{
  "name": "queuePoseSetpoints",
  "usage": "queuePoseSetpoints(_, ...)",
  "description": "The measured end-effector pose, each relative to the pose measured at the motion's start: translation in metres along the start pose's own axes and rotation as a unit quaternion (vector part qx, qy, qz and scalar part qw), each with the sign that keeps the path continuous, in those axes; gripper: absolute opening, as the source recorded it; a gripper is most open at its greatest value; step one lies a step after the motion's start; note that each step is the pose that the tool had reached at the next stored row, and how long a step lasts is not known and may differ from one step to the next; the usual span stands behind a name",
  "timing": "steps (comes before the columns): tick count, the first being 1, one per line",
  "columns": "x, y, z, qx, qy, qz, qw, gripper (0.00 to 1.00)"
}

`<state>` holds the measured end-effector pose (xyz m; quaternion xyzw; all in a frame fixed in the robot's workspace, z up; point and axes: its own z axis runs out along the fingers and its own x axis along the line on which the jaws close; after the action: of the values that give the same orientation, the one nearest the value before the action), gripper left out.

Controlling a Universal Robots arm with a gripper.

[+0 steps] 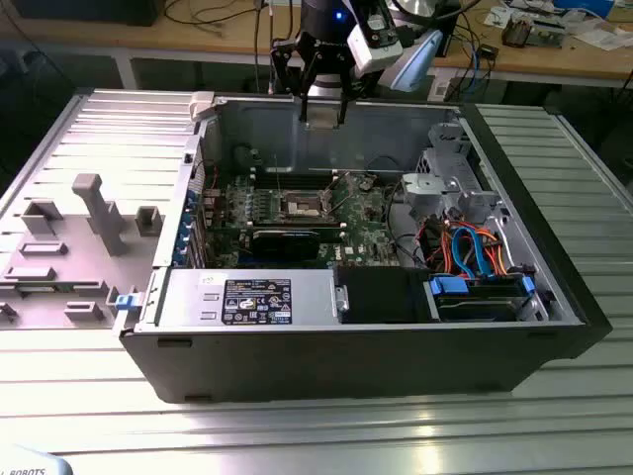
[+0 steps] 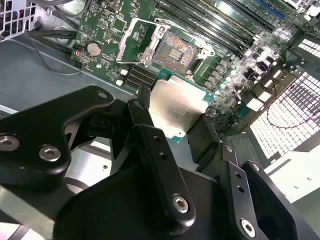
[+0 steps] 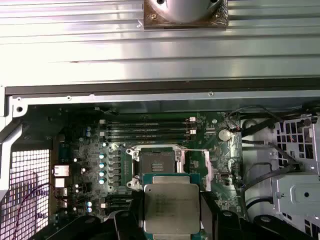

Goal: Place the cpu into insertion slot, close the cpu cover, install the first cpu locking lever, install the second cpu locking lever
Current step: 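Place the cpu into insertion slot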

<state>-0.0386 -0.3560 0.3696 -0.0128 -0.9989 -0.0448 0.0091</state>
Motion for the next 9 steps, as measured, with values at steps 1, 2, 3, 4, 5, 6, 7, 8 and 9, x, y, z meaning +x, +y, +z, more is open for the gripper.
queuePoseSetpoints(1, 0.0000, 0.0000, 0.0000, 0.0000, 0.0000, 0.000, 1.00000, 0.54)
queuePoseSetpoints(2, 0.0000, 0.0000, 0.0000, 0.0000, 0.0000, 0.000, 1.00000, 0.54)
queuePoseSetpoints(3, 0.0000, 0.0000, 0.0000, 0.0000, 0.0000, 0.000, 1.00000, 0.54)
queuePoseSetpoints(4, 0.0000, 0.0000, 0.0000, 0.0000, 0.0000, 0.000, 1.00000, 0.54)
queuePoseSetpoints(5, 0.0000, 0.0000, 0.0000, 0.0000, 0.0000, 0.000, 1.00000, 0.54)
queuePoseSetpoints(6, 0.0000, 0.0000, 0.0000, 0.0000, 0.0000, 0.000, 1.00000, 0.54)
queuePoseSetpoints(7, 0.0000, 0.0000, 0.0000, 0.0000, 0.0000, 0.000, 1.00000, 0.54)
queuePoseSetpoints(8, 0.0000, 0.0000, 0.0000, 0.0000, 0.0000, 0.000, 1.00000, 0.54)
queuePoseSetpoints(9, 0.0000, 0.0000, 0.0000, 0.0000, 0.0000, 0.001, 1.00000, 0.54)
